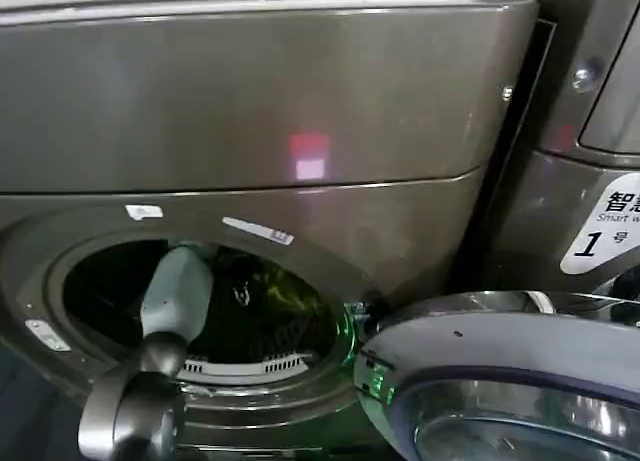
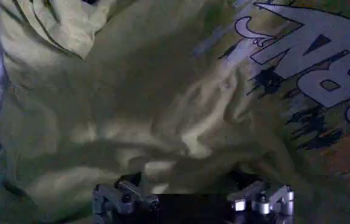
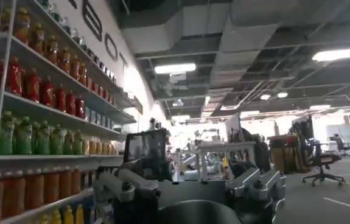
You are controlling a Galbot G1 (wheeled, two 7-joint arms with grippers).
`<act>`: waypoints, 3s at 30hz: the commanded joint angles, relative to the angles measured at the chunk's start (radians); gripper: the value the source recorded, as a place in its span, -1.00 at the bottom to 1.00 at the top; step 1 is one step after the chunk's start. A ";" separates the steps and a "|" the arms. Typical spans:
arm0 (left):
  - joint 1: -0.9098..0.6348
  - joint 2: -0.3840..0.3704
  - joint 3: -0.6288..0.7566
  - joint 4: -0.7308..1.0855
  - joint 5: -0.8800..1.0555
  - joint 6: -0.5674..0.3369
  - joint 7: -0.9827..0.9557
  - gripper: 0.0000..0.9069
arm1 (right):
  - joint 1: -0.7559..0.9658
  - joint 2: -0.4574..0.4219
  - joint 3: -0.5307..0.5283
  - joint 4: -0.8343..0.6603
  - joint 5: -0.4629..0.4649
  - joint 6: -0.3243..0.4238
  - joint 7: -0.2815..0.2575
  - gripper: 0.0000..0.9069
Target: Grasp the clothes from the dryer.
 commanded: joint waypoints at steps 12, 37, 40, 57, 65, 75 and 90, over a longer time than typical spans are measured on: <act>0.070 0.009 -0.003 -0.067 -0.016 -0.001 -0.024 -1.00 | 0.004 0.003 -0.018 0.003 -0.001 0.001 0.000 1.00; 0.127 -0.006 -0.013 -0.199 -0.392 0.179 -0.637 -1.00 | 0.013 -0.004 -0.037 0.041 -0.004 -0.012 0.017 1.00; 0.143 -0.016 -0.012 -0.238 -0.503 0.243 -0.731 -1.00 | 0.020 -0.004 -0.023 0.073 0.028 -0.060 0.017 1.00; 0.214 -0.060 -0.002 -0.421 -0.994 0.404 -1.171 -1.00 | 0.009 -0.027 -0.018 0.023 0.019 0.029 0.026 1.00; 0.203 -0.077 -0.004 -0.383 -1.103 0.458 -1.255 -1.00 | -0.021 -0.025 0.013 0.006 0.012 0.029 0.039 1.00; 0.207 -0.089 0.005 -0.419 -1.142 0.473 -1.268 -1.00 | -0.020 -0.021 0.020 0.002 -0.001 0.029 0.068 1.00; 0.198 -0.084 0.006 -0.410 -1.142 0.468 -1.257 -1.00 | -0.013 -0.018 0.033 0.015 -0.014 -0.018 0.090 1.00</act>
